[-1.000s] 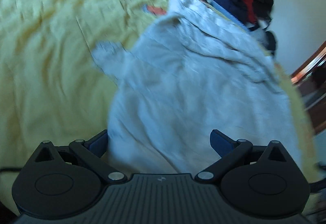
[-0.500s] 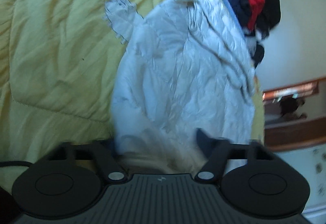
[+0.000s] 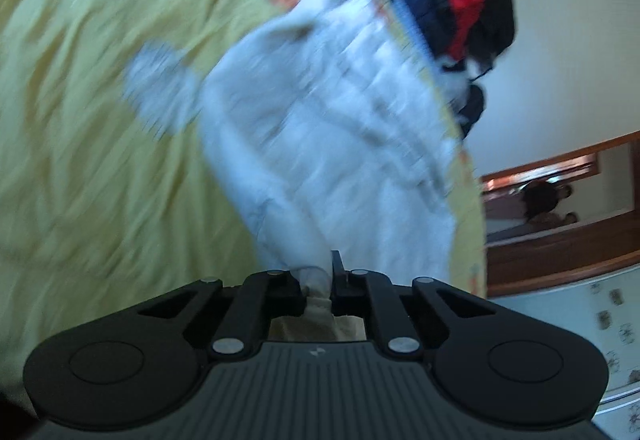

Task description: Fold small clothes

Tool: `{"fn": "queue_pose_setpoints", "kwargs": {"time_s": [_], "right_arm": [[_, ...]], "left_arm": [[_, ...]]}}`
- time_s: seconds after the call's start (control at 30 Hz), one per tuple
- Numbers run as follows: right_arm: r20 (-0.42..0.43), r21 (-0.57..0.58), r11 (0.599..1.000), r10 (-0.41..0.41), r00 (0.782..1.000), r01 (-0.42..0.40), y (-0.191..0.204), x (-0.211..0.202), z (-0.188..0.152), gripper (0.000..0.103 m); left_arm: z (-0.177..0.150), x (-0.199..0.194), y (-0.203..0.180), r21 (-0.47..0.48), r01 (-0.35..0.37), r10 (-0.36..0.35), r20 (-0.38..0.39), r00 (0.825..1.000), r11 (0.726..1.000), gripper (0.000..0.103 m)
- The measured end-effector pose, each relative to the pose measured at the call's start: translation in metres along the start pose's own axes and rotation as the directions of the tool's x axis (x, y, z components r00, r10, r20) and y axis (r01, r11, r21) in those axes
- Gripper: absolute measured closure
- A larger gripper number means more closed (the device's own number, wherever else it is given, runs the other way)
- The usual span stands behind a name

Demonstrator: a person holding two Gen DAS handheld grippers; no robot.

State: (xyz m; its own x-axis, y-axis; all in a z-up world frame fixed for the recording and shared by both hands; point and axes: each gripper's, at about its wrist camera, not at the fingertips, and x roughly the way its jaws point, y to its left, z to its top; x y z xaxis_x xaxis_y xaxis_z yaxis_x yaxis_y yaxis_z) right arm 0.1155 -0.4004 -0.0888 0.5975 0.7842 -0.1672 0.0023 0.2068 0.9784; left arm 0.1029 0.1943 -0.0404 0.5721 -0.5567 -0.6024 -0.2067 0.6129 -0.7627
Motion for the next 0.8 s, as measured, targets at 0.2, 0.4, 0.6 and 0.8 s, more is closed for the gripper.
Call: {"fn": "queue_pose_setpoints", "kwargs": {"time_s": [0.2, 0.4, 0.6, 0.8], "right_arm": [[0.046, -0.047, 0.992, 0.115, 0.992, -0.113, 0.034, 0.028, 0.055, 0.088], [0.087, -0.139, 0.974, 0.189, 0.978, -0.176, 0.079, 0.073, 0.154, 0.088], [0.169, -0.072, 0.993, 0.105, 0.980, -0.094, 0.056, 0.158, 0.269, 0.088], [0.169, 0.050, 0.992, -0.122, 0.978, 0.115, -0.011, 0.236, 0.323, 0.088]], "left_arm": [[0.058, 0.007, -0.045, 0.086, 0.018, -0.024, 0.068, 0.997, 0.996, 0.095], [0.150, 0.041, -0.102, 0.166, 0.056, -0.080, 0.142, 0.987, 0.985, 0.095], [0.256, 0.129, -0.112, 0.109, -0.038, 0.013, 0.221, 0.975, 0.993, 0.095], [0.304, 0.224, -0.083, 0.056, -0.234, 0.219, 0.199, 0.955, 0.971, 0.095]]}}
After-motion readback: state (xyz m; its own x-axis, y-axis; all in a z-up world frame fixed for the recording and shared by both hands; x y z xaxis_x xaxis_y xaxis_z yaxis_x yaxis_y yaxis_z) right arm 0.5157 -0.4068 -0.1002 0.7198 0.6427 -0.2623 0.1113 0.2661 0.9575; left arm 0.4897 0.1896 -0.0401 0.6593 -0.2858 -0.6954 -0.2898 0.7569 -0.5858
